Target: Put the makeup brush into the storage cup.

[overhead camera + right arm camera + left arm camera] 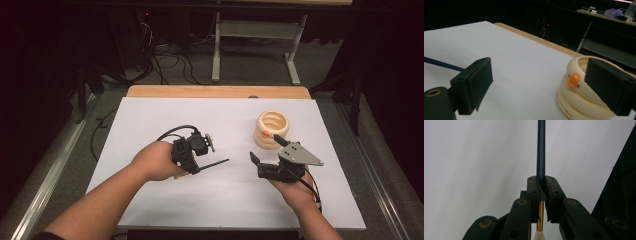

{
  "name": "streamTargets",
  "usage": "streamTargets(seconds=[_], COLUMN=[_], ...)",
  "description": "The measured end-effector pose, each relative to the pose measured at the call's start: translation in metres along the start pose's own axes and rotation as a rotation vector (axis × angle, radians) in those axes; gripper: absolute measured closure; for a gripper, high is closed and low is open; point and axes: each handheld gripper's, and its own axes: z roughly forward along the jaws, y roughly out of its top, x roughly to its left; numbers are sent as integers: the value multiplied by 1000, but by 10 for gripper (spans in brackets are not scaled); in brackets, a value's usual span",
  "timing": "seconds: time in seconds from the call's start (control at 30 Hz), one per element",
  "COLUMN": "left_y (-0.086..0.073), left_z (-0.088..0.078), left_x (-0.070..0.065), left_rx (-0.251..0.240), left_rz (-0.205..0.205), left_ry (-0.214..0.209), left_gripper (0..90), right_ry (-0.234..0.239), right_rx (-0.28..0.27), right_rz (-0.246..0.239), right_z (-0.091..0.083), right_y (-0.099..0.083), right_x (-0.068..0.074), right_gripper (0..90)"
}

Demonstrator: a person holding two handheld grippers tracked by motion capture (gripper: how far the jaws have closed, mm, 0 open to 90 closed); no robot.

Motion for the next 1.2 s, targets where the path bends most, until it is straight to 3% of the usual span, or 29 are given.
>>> streamTargets(seconds=[0.13, 0.23, 0.4, 0.53, 0.67, 0.9, 1.2], left_y=[1, 1, 1, 0, 1, 7, 12], left_z=[1, 1, 0, -2, -6, -17, -15], left_x=[0, -1, -1, -1, -3, -5, -7], left_rx=[5, 11, 2, 3, 0, 15, 33], left_rz=[6, 11, 11, 5, 11, 34, 52], left_ry=[-5, -3, -2, 2, 12, 41, 39], left_gripper=[831, 831, 831, 831, 831, 831, 831], right_ry=[-23, -28, -7, 15, 28, 30, 26], right_rx=[-1, 18, 56, 90, 132, 153, 166], right_rz=[-45, -47, -27, -51, -110, -215, -319], right_z=[6, 8, 5, 4, 6, 8, 6], right_y=[3, -2, -11, -15, -18, -19, -19], right_x=[-3, -5, -9, -6, 1, 11, 20], right_gripper=[176, 185, 217, 258, 271, 267, 299])
